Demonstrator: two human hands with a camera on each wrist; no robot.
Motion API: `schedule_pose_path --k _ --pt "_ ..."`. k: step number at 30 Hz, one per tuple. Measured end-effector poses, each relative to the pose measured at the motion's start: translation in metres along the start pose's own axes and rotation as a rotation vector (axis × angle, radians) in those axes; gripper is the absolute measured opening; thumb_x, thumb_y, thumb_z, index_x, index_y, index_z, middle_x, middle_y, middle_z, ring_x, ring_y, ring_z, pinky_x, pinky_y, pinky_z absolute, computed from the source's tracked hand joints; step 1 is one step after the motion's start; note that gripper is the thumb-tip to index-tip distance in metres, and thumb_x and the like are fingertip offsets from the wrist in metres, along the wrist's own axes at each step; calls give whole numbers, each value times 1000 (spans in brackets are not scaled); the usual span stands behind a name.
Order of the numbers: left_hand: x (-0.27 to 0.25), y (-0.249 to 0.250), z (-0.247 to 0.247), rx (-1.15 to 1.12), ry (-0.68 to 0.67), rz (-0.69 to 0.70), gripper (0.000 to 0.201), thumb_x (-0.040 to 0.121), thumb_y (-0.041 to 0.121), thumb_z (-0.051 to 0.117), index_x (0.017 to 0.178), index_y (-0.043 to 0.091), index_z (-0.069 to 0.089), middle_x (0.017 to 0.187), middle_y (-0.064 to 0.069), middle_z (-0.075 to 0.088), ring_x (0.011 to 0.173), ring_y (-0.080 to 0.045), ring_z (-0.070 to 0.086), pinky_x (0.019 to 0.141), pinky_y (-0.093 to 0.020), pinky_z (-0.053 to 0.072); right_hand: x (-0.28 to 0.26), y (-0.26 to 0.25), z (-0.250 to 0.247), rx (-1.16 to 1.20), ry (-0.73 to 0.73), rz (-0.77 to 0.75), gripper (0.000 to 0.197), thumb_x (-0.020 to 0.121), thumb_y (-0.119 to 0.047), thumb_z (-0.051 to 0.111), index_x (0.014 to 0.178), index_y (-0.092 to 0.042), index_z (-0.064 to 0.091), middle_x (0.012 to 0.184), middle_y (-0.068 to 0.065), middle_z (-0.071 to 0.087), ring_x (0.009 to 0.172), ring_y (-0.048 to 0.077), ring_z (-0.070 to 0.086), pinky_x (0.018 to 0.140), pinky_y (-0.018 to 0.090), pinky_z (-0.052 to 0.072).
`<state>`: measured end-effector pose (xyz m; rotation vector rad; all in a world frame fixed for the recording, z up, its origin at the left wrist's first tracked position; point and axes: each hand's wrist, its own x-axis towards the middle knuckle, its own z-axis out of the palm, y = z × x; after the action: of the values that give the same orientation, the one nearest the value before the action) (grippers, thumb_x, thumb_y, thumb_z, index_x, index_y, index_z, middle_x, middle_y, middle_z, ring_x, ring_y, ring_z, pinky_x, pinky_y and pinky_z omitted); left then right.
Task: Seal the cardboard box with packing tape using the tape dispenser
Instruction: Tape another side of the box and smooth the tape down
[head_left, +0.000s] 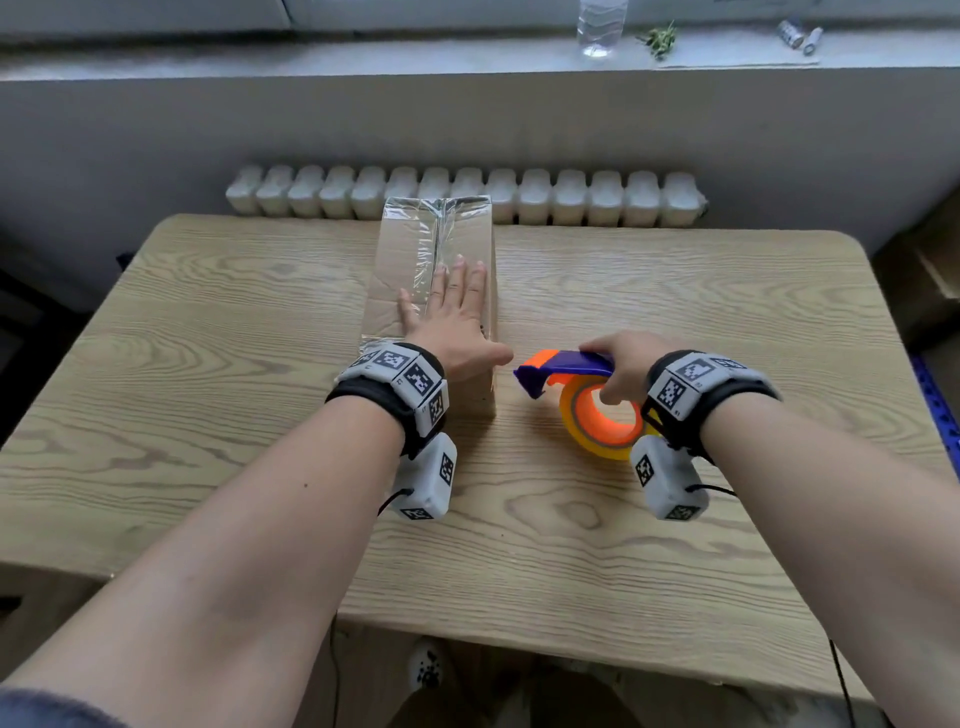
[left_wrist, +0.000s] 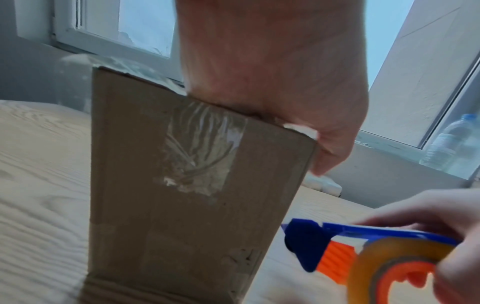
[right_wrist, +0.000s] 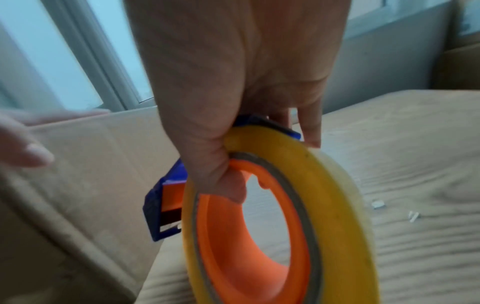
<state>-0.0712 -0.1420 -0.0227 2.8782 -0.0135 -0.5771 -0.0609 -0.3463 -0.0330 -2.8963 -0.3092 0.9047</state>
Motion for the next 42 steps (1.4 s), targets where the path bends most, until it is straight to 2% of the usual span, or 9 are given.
schedule_pose_path --k 3,9,15,19,22,25,29,37,42 --pt "-5 -2 -7 -80 20 20 91 89 51 47 153 24 -11 160 4 -21 148 -15 -21 114 -59 -13 5 3 1 85 -18 64 51 80 -14 65 130 -17 55 108 7 66 99 27 61 74 29 44" --pt "-11 -28 -26 -148 141 79 61 101 42 27 154 24 3 163 7 -1 150 -11 -3 119 -48 -5 6 -5 -8 97 75 89 50 87 -14 57 136 -24 52 130 7 60 117 26 56 88 29 46" --pt "-25 -68 -36 -113 130 90 50 103 37 25 152 31 16 162 5 8 151 -16 1 121 -42 1 -8 -62 -35 115 354 -181 48 95 -17 46 140 -34 44 149 1 42 135 24 40 108 37 36" --pt "-33 -88 -36 -29 38 57 61 100 47 31 154 27 11 163 -1 1 151 -19 0 123 -41 5 -16 -107 -32 9 307 -247 51 97 -34 46 146 -36 32 158 6 23 143 26 25 116 43 26" --pt "-36 -96 -37 -9 12 26 73 94 51 43 154 27 10 163 -4 1 150 -24 9 121 -43 15 -17 -122 -28 -46 294 -166 50 94 -44 49 142 -33 40 141 11 44 125 28 48 103 41 42" --pt "-38 -98 -40 42 54 49 73 92 52 48 153 25 19 158 -7 24 143 -26 31 115 -40 30 -21 -128 -30 -92 294 -141 46 93 -44 51 136 -28 49 127 8 60 114 26 57 93 37 47" --pt "-38 -97 -44 96 76 66 75 87 58 51 149 21 31 142 -12 50 127 -28 49 101 -37 41 -19 -137 -33 -123 296 -140 45 90 -47 56 129 -25 57 119 9 65 108 25 59 87 36 48" --pt "-33 -95 -46 69 120 75 83 71 67 64 134 14 53 129 -5 61 119 -23 55 95 -33 45 -9 -141 -31 -174 328 -94 67 70 -75 57 119 -30 60 108 0 68 101 21 61 72 30 43" --pt "-32 -94 -42 45 120 63 68 62 60 74 111 15 63 101 -2 69 97 -22 63 80 -32 52 -9 -147 -29 -241 374 -100 60 69 -71 62 109 -26 59 100 0 69 94 21 62 67 28 38"
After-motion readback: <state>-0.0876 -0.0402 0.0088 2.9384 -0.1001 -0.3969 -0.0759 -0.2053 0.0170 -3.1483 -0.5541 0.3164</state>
